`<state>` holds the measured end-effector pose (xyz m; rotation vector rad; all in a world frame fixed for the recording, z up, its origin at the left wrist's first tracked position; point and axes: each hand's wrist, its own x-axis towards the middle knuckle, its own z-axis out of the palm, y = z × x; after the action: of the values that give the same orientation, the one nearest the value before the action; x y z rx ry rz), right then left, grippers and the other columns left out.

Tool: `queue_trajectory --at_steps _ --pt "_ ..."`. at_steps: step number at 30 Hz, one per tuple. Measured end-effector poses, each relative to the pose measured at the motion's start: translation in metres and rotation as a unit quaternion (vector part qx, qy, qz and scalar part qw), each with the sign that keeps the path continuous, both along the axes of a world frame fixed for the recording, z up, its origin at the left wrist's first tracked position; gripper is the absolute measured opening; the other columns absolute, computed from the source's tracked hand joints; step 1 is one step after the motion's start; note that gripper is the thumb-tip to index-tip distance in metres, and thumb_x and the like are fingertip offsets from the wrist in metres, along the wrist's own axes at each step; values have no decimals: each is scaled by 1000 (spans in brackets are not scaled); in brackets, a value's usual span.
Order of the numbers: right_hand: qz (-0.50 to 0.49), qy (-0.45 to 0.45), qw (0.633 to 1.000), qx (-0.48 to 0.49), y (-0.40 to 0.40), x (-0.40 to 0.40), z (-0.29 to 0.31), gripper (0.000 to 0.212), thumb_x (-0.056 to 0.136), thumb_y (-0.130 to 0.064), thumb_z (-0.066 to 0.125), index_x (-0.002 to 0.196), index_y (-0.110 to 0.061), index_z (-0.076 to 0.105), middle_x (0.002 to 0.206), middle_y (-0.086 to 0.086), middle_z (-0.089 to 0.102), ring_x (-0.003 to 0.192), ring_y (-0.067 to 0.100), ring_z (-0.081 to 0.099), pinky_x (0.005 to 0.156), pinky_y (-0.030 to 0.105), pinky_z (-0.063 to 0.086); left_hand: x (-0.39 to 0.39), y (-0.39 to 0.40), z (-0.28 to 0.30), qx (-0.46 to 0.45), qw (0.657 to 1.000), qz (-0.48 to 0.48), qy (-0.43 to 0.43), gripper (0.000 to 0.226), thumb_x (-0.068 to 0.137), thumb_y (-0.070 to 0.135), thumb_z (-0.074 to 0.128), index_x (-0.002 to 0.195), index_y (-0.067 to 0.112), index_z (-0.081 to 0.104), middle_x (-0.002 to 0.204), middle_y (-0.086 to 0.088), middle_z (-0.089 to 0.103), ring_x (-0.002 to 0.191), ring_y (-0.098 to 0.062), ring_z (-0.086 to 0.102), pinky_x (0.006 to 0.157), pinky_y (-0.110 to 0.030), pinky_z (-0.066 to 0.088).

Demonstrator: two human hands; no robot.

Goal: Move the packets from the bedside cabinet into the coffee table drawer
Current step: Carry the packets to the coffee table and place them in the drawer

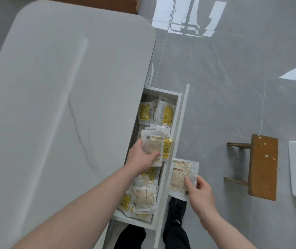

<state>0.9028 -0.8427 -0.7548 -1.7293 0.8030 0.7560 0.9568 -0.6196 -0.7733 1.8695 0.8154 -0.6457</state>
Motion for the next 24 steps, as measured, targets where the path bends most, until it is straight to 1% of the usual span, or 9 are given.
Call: queue_trajectory --at_steps 3,5,8,10,14,15,18,21,24 --pt "10 4 1000 -8 -4 -7 3 12 103 -26 64 102 -30 75 93 -16 80 80 -1 75 73 25 55 11 0 -8 60 995 -75 31 82 75 46 90 140 27 44 124 9 64 107 -13 63 96 -35 55" --pt "29 10 999 -13 -3 -14 4 12 103 -26 63 101 -30 74 92 -17 79 80 -1 75 71 24 54 0 8 -9 97 990 -94 43 86 78 45 88 146 25 40 131 8 61 110 -13 60 95 -33 53" --pt "63 22 998 -10 3 -26 7 13 104 -26 62 101 -31 74 92 -21 78 83 -2 74 70 19 54 -34 26 -4 130 985 -112 30 67 86 35 81 143 26 48 133 10 63 113 -13 63 99 -37 56" --pt "94 30 995 -13 9 -34 7 14 103 -26 62 100 -33 74 91 -24 77 82 -6 72 65 12 51 -60 43 1 140 984 -109 22 51 90 27 75 136 29 55 127 14 64 106 -7 64 93 -34 57" --pt "151 51 987 -22 34 -47 -2 15 100 -23 62 100 -34 72 92 -15 77 87 2 72 78 28 60 -113 76 9 157 984 -82 36 33 92 20 67 122 33 61 118 18 64 95 3 62 87 -31 55" --pt "164 55 985 -23 43 -49 -5 16 100 -22 62 102 -36 70 95 -16 76 90 3 72 79 27 60 -124 82 10 162 983 -81 41 32 92 19 67 121 33 61 118 18 65 95 3 62 87 -30 55" --pt "207 67 975 -40 68 -60 -14 26 102 -21 60 122 -37 64 114 -16 73 95 0 67 73 16 51 -147 93 10 163 981 -91 56 32 92 18 66 119 34 61 118 18 64 95 2 63 86 -28 53" --pt "273 119 948 -109 84 -76 -19 46 103 -25 58 148 -27 47 135 -2 66 107 16 65 79 25 48 -158 95 8 154 981 -101 61 32 92 20 65 121 34 61 118 19 63 96 0 62 84 -26 51" --pt "308 137 930 -146 90 -92 -14 62 101 -24 59 157 -27 33 145 -2 58 125 23 62 88 32 52 -160 91 9 148 979 -128 57 36 94 23 64 127 34 59 124 18 59 101 -2 60 85 -23 48"
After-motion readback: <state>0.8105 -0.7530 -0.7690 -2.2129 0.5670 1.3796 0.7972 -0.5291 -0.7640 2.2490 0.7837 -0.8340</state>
